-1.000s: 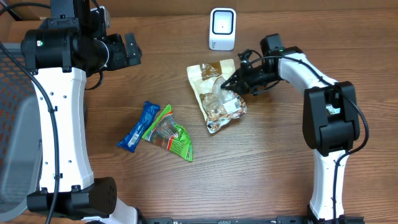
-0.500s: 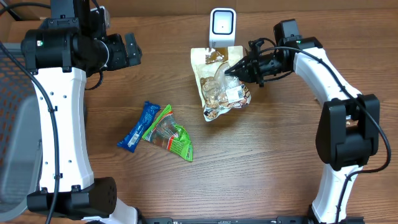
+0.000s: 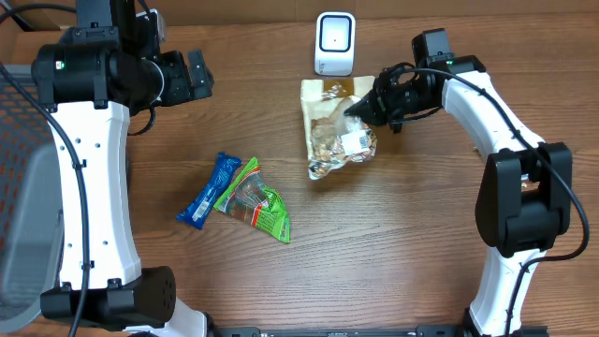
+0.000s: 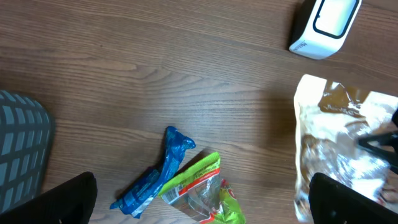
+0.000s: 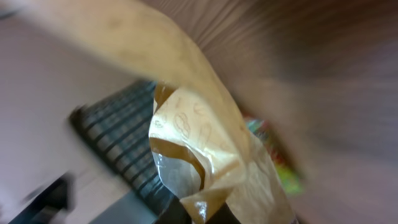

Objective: Scan the item barcode

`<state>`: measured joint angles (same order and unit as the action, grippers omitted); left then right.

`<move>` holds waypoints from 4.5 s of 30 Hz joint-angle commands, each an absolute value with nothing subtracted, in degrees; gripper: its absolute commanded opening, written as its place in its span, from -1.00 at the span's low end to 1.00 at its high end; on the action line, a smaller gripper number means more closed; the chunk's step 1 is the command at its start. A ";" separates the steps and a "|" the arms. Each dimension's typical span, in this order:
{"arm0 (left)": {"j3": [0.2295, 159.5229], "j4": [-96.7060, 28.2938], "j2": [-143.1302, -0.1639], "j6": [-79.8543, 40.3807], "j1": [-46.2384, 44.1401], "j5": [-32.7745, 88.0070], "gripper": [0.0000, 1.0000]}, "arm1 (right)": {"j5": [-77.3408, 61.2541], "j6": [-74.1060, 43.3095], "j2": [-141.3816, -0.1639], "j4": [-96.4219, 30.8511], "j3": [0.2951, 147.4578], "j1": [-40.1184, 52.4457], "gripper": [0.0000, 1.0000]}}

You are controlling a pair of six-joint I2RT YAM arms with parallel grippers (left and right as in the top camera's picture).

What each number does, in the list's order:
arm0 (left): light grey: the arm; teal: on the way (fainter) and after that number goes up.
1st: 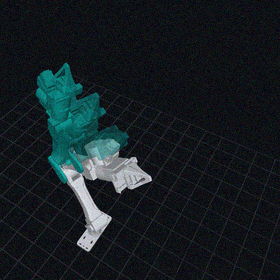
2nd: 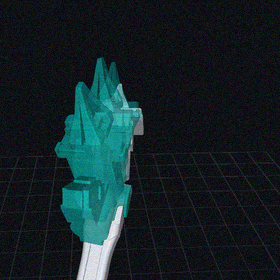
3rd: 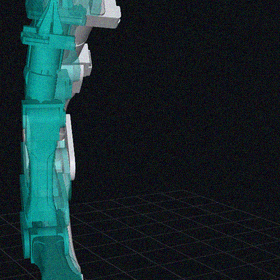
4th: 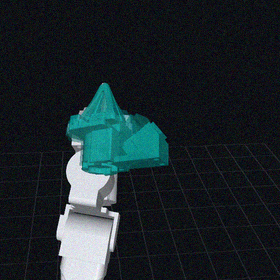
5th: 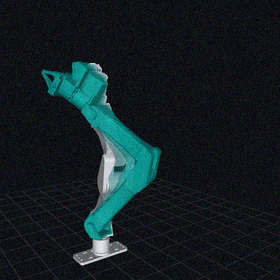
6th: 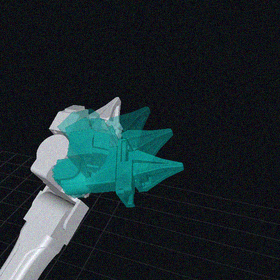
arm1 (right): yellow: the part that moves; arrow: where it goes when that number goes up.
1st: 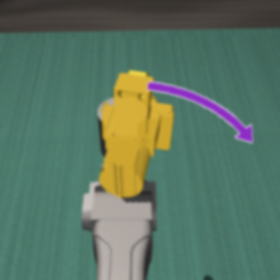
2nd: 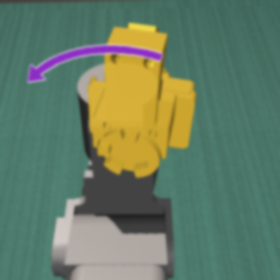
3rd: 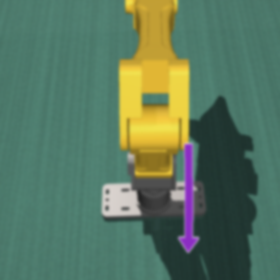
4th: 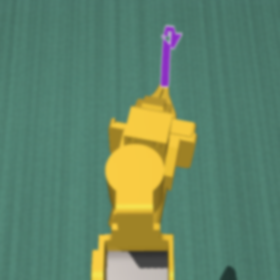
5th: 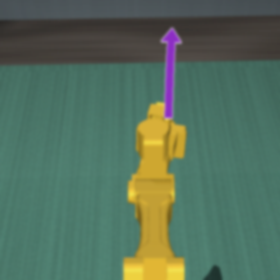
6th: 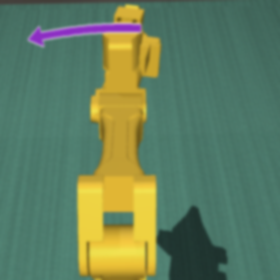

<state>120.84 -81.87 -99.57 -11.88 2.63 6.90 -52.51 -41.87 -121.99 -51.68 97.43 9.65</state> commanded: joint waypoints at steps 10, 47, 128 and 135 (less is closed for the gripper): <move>121.67 -81.87 -99.66 -12.23 2.61 7.09 0.99 | -20.38 -43.46 -120.01 -51.33 93.03 11.38 0.43; 121.64 -81.87 -99.63 -12.23 2.61 7.09 0.99 | -15.07 -1.10 -125.43 -38.11 98.13 5.21 -0.93; 121.67 -81.87 -99.66 -12.23 2.61 7.09 0.99 | 43.83 1.32 -111.85 -32.51 105.89 28.93 -0.93; 121.64 -81.87 -99.66 -12.23 2.61 7.09 0.99 | 49.47 11.68 -112.09 -15.84 105.86 28.86 -0.93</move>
<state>120.84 -81.89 -99.57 -11.88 2.63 6.90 44.10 5.63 -113.38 -20.10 104.42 28.95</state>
